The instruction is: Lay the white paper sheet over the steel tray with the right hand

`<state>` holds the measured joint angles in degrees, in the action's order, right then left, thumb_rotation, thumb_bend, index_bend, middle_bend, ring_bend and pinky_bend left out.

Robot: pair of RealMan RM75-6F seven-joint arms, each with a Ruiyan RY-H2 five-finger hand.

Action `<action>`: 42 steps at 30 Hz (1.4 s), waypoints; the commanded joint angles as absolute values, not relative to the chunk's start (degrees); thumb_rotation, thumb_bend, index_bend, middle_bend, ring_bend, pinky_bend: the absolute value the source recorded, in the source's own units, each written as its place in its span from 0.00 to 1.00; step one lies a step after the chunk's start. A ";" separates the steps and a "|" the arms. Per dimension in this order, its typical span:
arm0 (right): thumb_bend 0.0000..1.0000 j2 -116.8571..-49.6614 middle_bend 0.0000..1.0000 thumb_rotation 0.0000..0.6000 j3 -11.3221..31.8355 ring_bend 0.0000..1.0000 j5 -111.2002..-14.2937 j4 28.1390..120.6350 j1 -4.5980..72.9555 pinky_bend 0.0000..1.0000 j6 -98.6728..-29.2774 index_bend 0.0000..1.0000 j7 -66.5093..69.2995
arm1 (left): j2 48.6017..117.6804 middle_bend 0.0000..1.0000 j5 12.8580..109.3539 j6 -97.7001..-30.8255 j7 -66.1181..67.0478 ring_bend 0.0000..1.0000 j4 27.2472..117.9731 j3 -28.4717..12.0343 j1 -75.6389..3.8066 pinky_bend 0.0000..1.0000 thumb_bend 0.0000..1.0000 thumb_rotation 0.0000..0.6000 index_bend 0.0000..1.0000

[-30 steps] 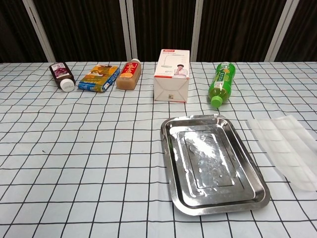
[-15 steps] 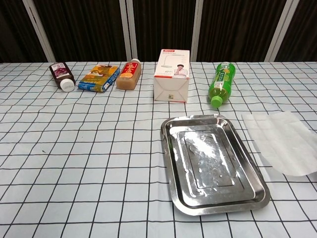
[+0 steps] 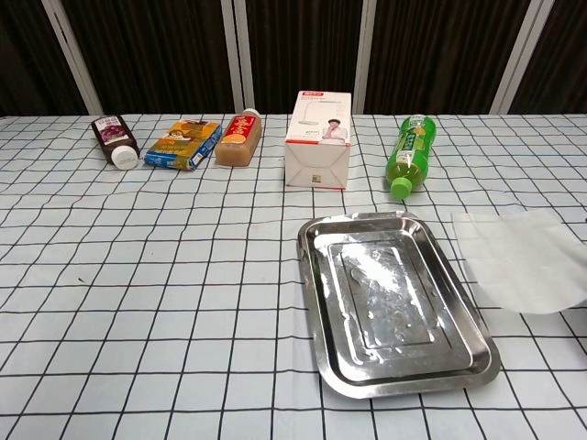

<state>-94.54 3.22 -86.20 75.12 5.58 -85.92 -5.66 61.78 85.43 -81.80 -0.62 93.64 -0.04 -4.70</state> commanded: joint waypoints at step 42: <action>0.57 -97.30 0.21 1.00 10.91 0.06 -91.29 107.72 11.43 0.00 -89.80 0.64 -6.18 | 61.69 0.00 85.67 -81.39 -1.13 0.00 93.35 0.10 -4.93 0.00 0.00 1.00 0.00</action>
